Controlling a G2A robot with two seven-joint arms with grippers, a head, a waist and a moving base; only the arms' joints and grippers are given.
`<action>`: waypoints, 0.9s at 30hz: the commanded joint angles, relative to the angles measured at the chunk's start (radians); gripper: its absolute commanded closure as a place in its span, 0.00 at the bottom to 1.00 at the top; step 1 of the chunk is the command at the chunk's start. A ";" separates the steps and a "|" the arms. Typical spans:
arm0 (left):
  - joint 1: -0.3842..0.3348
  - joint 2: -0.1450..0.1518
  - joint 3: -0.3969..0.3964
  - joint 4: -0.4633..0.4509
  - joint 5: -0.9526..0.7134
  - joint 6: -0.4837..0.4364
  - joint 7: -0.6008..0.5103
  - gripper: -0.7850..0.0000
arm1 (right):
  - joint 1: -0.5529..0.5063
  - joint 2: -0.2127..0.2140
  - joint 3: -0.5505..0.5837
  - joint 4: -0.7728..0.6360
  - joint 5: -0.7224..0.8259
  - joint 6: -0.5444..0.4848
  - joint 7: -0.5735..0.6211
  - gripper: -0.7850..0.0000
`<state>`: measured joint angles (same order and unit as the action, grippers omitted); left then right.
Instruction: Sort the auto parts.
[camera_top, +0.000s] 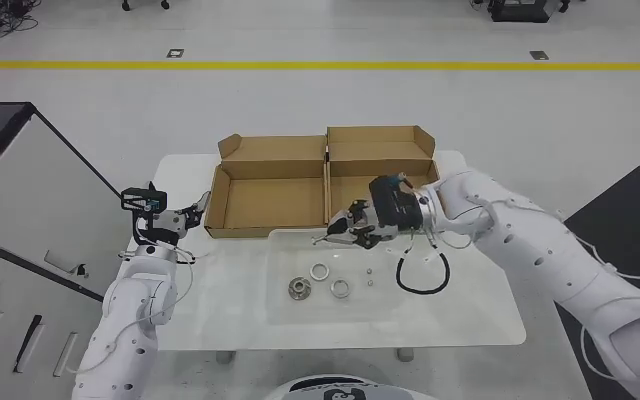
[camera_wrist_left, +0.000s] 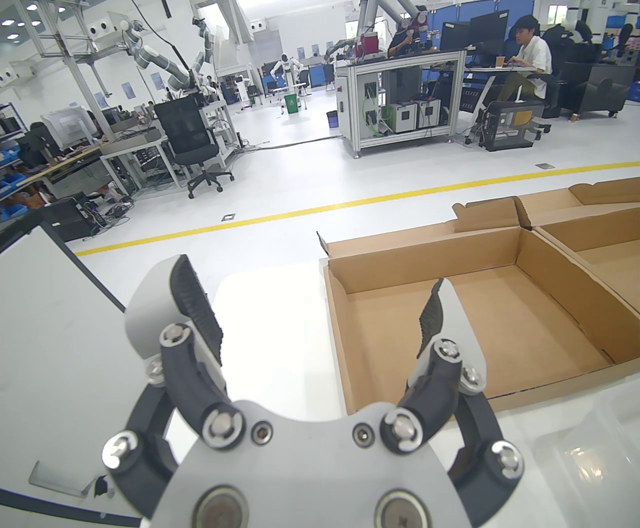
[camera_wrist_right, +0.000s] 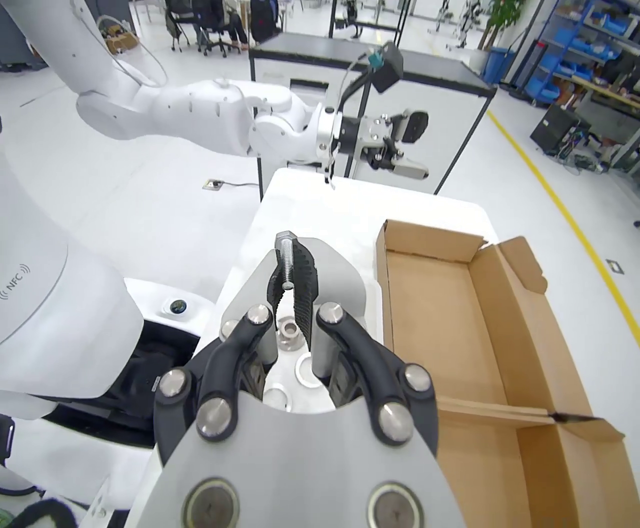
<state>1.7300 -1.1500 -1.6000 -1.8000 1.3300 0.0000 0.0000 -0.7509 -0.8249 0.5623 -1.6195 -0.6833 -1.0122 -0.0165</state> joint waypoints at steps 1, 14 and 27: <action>0.000 0.000 0.000 0.000 0.000 0.000 0.000 0.00 | 0.014 0.005 -0.029 0.007 -0.067 0.000 -0.130 1.00; 0.000 0.000 0.000 0.000 0.000 0.000 0.000 0.00 | 0.122 0.037 -0.208 0.060 -0.510 0.000 -0.792 1.00; 0.000 0.000 0.000 0.000 0.000 0.000 0.000 0.00 | 0.086 0.037 -0.175 0.012 -0.469 0.019 -0.810 1.00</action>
<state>1.7300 -1.1500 -1.6000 -1.8000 1.3300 0.0000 0.0000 -0.6579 -0.7887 0.3778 -1.5961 -1.1548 -0.9933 -0.8139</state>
